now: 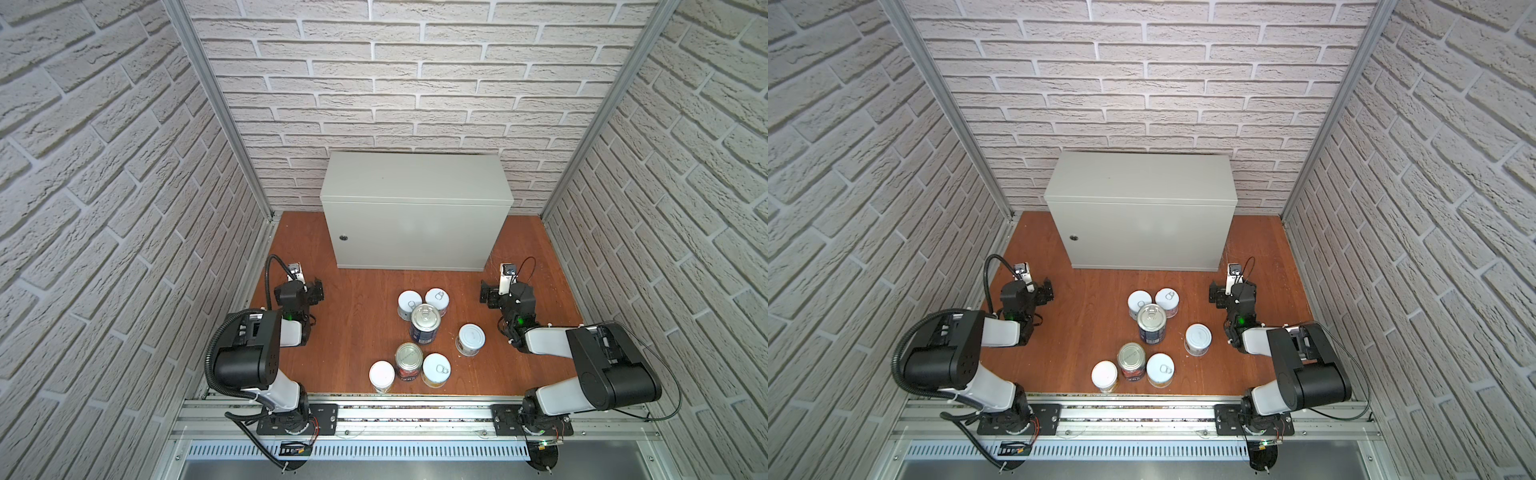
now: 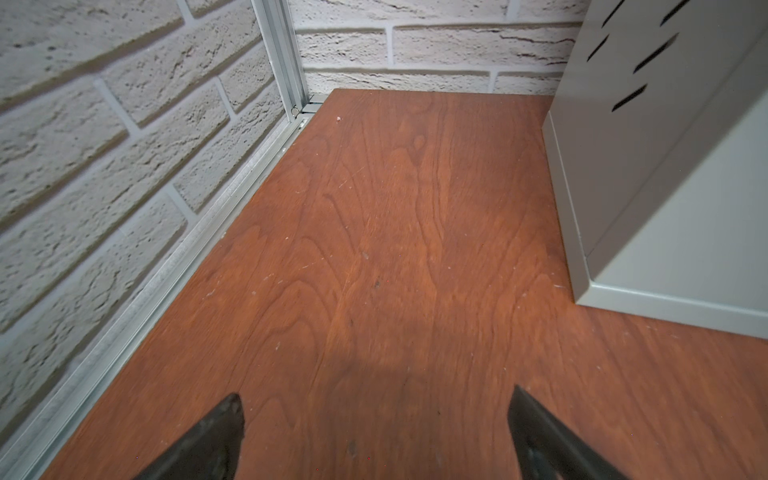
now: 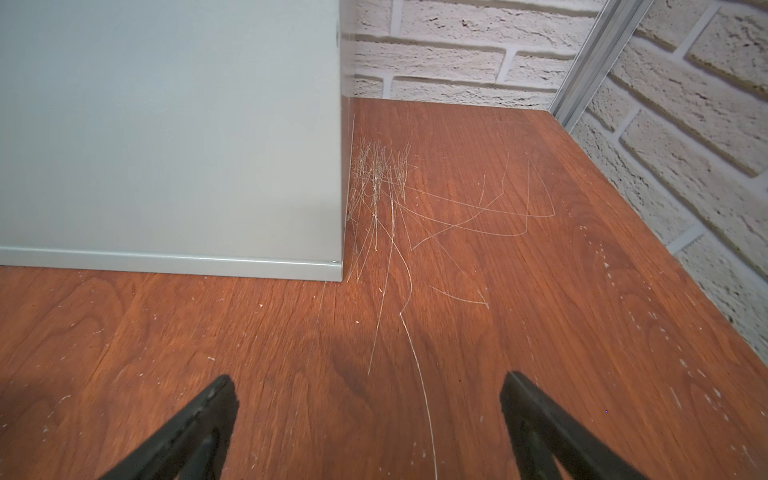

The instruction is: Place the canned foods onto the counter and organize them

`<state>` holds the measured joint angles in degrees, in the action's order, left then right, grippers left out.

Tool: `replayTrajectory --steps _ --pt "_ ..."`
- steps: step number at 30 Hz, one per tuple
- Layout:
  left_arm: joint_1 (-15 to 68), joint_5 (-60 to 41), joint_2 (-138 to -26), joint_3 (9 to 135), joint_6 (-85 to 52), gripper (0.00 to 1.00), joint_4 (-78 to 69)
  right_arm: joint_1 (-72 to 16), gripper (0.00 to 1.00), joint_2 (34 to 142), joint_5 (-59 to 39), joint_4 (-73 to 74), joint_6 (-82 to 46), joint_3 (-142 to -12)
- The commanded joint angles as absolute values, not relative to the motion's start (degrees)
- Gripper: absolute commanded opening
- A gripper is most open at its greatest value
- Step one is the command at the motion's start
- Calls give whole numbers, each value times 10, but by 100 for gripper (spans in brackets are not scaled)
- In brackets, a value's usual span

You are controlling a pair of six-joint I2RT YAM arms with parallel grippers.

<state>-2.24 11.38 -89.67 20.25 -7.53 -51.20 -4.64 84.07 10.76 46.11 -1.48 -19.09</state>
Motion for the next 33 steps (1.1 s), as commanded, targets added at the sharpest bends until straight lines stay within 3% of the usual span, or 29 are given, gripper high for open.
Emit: replayTrajectory --steps 1,24,30,33 --pt "-29 114 -902 212 -73 98 -546 -51 100 842 115 490 -11 -199" --pt "-24 115 -903 212 -65 98 -548 -51 100 830 124 503 -11 -190" --pt "-1 159 -888 201 -51 98 -559 -54 100 808 109 461 8 -206" --pt "13 205 -841 195 -48 98 -536 -65 100 747 159 282 -7 -272"
